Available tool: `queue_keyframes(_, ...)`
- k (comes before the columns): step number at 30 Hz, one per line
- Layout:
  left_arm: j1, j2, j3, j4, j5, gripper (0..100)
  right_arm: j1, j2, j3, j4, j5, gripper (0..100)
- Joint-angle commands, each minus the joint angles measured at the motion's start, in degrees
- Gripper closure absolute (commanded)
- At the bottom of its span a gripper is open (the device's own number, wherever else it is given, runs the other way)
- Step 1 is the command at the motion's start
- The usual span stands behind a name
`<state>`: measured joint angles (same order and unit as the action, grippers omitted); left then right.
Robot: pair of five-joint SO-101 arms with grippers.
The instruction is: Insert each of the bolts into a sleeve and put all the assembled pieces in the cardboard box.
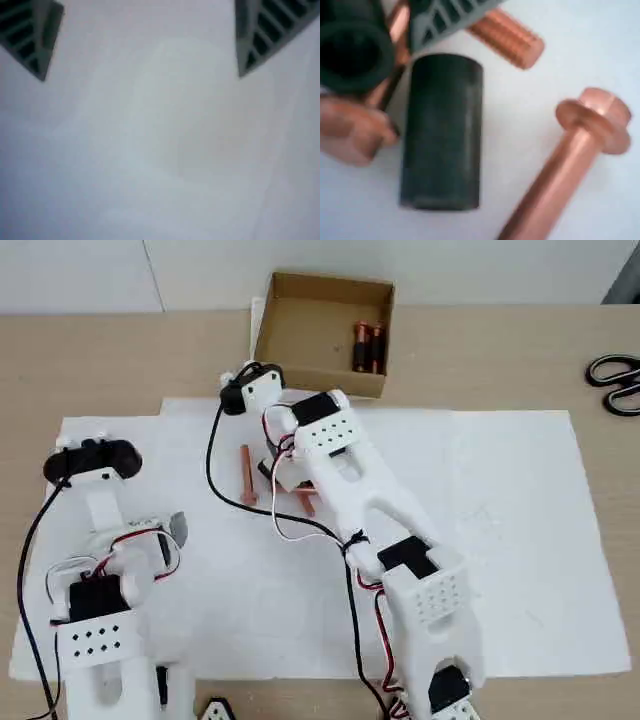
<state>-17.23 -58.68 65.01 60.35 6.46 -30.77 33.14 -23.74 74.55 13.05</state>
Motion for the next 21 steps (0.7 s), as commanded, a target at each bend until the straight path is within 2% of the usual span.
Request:
queue_keyframes(1,0.2,-0.5,-0.2,-1.3,0.4,77,0.5,-0.4,-2.4,-0.8,0.4,85.0)
queue_keyframes(10,0.2,-0.5,-0.2,-1.2,0.4,77,0.5,2.3,-2.4,-0.8,0.4,85.4)
queue_keyframes(17,0.2,-0.5,-0.2,-1.2,0.4,77,0.5,2.3,-2.4,-0.7,0.1,98.0)
queue_keyframes(21,0.2,-0.5,-0.2,-1.2,0.4,77,0.6,2.2,-2.4,-0.4,0.1,99.2)
